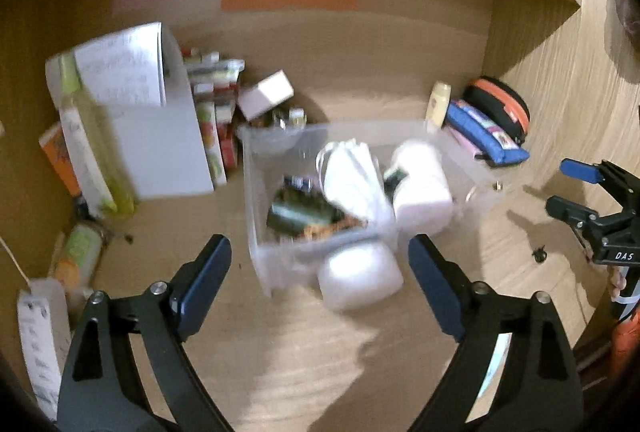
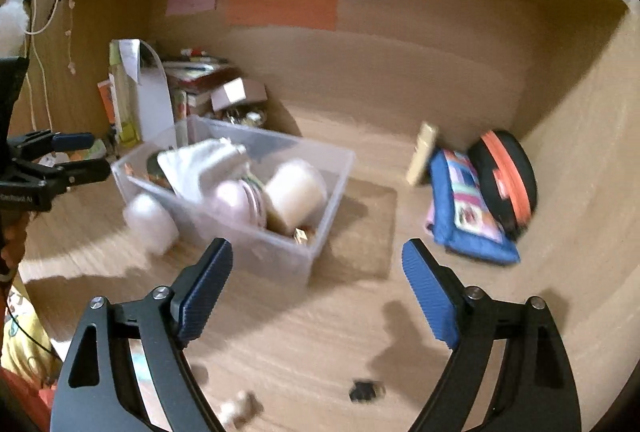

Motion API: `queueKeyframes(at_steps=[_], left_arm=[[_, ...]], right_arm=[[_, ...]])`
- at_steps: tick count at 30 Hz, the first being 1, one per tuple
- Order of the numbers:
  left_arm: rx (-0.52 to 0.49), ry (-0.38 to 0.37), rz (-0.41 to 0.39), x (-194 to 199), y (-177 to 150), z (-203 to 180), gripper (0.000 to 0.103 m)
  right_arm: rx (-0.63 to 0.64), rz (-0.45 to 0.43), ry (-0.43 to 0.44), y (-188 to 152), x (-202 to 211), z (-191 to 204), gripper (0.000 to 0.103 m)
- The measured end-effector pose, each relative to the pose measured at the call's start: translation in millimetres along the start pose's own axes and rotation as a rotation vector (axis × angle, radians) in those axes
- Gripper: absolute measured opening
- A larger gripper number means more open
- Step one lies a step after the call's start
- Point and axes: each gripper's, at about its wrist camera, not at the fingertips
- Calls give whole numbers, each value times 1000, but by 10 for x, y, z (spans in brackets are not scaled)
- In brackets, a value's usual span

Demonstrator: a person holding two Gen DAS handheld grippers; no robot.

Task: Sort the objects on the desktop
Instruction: 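Grasp the white round tub with the left gripper while the right gripper grasps the black hair clip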

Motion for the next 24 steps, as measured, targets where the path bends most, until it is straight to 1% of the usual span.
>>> queueKeyframes(at_steps=[5, 9, 13, 17, 19, 21, 22, 24], left_arm=[[17, 2, 87, -147, -196, -37, 91], [33, -27, 166, -354, -329, -101, 91], [36, -43, 207, -508, -377, -172, 91], [35, -45, 224, -618, -353, -212, 91], [33, -49, 230, -659, -339, -234, 91], [35, -55, 236, -694, -333, -255, 91], [35, -58, 239, -706, -333, -269, 91], [32, -60, 240, -738, -322, -292, 91]], right_arm=[[-36, 26, -30, -256, 88, -128, 85], [-82, 56, -36, -516, 103, -228, 85], [-121, 117, -45, -705, -46, -310, 85], [-151, 162, -24, -820, -165, -379, 82], [-153, 177, -8, -841, -194, -392, 73], [-151, 194, 14, -846, -226, -397, 62], [-152, 199, 23, -853, -235, -397, 58], [-149, 217, 39, -864, -264, -393, 42]])
Point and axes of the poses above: each gripper's, at about its wrist camera, not at the fingertips, and x roughly against the way its jaws point, z to its left, y to its top
